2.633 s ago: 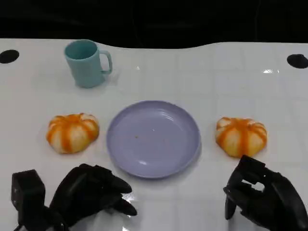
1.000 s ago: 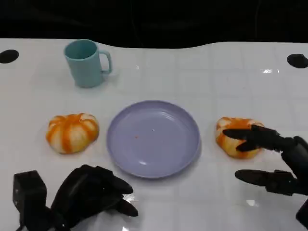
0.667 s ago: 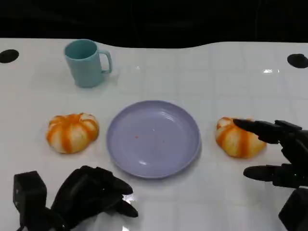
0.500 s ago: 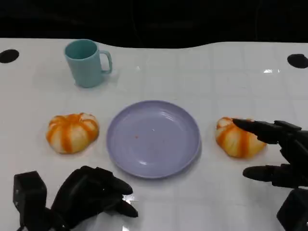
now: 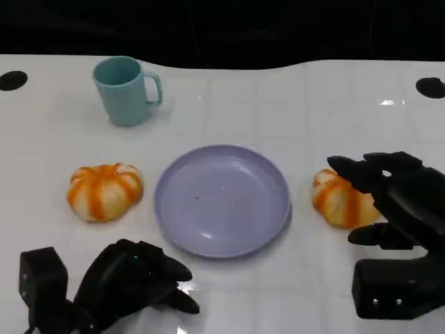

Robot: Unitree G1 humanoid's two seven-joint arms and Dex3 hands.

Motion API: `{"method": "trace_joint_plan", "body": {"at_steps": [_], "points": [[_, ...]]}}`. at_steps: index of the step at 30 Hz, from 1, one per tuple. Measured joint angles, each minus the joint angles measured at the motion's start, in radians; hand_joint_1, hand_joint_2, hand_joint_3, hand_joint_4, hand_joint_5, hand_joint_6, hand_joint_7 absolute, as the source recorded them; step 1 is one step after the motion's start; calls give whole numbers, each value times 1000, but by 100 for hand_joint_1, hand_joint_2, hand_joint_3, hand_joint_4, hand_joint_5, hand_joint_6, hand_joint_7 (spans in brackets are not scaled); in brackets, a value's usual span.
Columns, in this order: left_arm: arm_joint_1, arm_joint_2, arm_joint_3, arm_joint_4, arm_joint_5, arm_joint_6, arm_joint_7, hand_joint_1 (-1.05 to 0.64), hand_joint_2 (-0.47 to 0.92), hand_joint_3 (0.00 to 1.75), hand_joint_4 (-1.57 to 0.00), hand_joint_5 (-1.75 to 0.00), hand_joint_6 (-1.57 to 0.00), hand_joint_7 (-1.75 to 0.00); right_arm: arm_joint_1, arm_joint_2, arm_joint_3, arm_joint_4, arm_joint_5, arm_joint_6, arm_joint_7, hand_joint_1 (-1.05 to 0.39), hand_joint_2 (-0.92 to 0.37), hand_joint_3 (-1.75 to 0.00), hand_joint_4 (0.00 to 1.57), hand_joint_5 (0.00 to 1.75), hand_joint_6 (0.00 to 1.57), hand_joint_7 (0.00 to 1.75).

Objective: Grasp the bread from the table and place it into the plate.

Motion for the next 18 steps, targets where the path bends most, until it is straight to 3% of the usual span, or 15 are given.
{"method": "trace_joint_plan", "body": {"at_steps": [18], "points": [[10,-3,-1,-26,0,3,0,-105,74,0,-157,-23,-157,-4,-160,33,143,264,-7,90,-43,-57,-82,0,17,20,25,1]]}}
